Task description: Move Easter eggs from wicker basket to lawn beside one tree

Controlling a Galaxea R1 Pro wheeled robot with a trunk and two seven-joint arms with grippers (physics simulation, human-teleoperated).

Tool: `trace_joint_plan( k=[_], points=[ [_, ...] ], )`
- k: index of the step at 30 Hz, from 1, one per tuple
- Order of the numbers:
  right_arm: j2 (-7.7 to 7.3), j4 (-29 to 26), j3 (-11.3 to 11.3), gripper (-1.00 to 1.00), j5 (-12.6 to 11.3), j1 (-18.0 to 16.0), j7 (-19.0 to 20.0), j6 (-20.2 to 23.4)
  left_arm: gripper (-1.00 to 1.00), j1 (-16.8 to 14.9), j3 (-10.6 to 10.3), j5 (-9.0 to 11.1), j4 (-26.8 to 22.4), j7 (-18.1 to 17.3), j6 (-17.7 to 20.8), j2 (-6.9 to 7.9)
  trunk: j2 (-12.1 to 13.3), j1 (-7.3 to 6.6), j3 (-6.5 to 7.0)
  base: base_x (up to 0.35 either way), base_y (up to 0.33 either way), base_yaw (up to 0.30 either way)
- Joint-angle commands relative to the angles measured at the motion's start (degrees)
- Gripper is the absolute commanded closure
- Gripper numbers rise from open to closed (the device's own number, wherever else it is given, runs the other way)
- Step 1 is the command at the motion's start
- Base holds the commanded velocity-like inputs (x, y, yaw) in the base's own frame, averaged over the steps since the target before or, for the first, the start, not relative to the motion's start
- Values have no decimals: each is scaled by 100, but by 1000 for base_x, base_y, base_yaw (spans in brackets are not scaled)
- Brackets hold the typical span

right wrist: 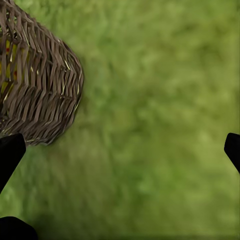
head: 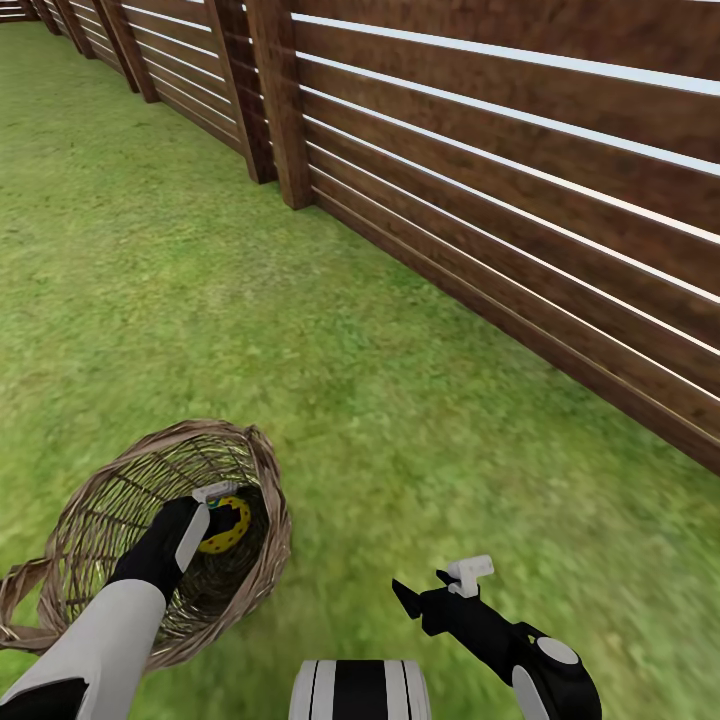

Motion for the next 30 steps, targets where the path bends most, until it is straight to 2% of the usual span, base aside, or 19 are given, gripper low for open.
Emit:
trace_joint_plan(
  k=[1, 11, 14, 30],
  points=[
    [2, -5, -5, -100, -27, -2, 5, 36, 100, 0, -1, 45, -8, 42, 24, 1, -1, -1, -4, 0, 0, 0],
    [2, -5, -5, -100, -27, -2, 5, 36, 100, 0, 5, 45, -9, 50, 39, 6, 1, -6, 40, 0, 0, 0],
    [2, -5, -5, -100, -27, -2, 5, 36, 100, -2, 5, 50, -8, 59, 48, 9, 5, -13, 107, 0, 0, 0],
    [2, -5, -11, -100, -27, -2, 5, 36, 100, -9, 5, 54, -8, 39, 111, 9, 7, -16, 129, 0, 0, 0]
  ],
)
